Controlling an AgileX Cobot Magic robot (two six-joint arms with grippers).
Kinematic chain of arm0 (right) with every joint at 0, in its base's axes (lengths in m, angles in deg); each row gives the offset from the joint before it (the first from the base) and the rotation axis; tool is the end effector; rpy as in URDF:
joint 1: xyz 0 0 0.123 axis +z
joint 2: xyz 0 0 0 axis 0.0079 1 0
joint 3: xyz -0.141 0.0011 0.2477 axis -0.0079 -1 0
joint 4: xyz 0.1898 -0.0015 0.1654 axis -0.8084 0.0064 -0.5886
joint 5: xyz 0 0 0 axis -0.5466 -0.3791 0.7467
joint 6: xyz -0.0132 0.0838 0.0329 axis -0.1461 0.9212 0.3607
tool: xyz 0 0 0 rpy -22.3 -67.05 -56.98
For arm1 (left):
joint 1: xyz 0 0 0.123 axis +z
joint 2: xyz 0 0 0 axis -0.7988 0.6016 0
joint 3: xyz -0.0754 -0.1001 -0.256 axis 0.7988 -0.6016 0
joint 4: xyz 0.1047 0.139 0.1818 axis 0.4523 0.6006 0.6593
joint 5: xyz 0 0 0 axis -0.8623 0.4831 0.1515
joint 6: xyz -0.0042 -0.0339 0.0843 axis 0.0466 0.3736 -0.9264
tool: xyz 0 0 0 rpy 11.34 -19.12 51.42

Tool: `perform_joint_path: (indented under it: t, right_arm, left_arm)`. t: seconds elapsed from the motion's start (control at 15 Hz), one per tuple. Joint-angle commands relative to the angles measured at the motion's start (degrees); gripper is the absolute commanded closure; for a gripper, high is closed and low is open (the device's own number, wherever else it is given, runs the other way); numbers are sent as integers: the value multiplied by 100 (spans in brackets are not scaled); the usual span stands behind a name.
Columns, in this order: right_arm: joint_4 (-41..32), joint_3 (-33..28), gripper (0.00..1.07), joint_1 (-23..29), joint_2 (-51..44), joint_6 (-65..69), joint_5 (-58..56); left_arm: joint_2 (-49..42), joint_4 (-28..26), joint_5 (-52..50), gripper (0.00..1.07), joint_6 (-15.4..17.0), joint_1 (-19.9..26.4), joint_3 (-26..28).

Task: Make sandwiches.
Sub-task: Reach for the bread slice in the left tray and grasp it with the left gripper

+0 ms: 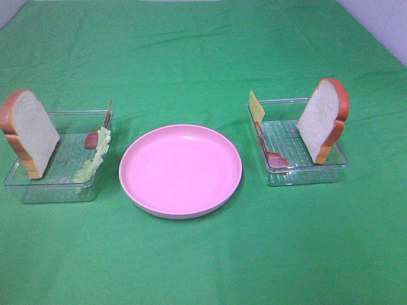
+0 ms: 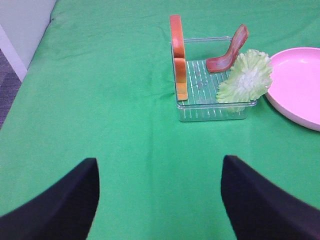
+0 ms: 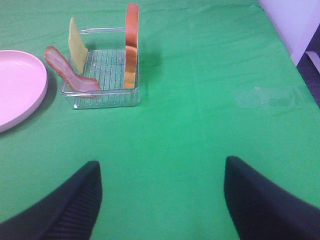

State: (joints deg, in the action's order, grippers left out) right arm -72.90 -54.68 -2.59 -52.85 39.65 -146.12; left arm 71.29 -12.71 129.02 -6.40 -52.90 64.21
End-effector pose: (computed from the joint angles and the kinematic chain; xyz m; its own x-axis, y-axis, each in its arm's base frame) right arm -0.0063 0.0079 0.2784 -0.4502 -0.0071 -0.8929 -0.0352 0.9993 0.0098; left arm -0.0061 -0.0015 0.2782 -0.4427 -0.0003 -0.8967 0.0130 0.9999 -0.0068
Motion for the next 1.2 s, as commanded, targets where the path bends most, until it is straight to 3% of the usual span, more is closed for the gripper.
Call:
perform_joint_path:
  t: [0.07, 1.2]
  right_arm:
    - [23, 6, 41, -23, -46, 29, 57]
    - [23, 6, 41, -23, -46, 29, 57]
  left_arm:
    - [-115, -29, -57, 40, 6, 6, -17]
    - [-115, -29, -57, 40, 6, 6, -17]
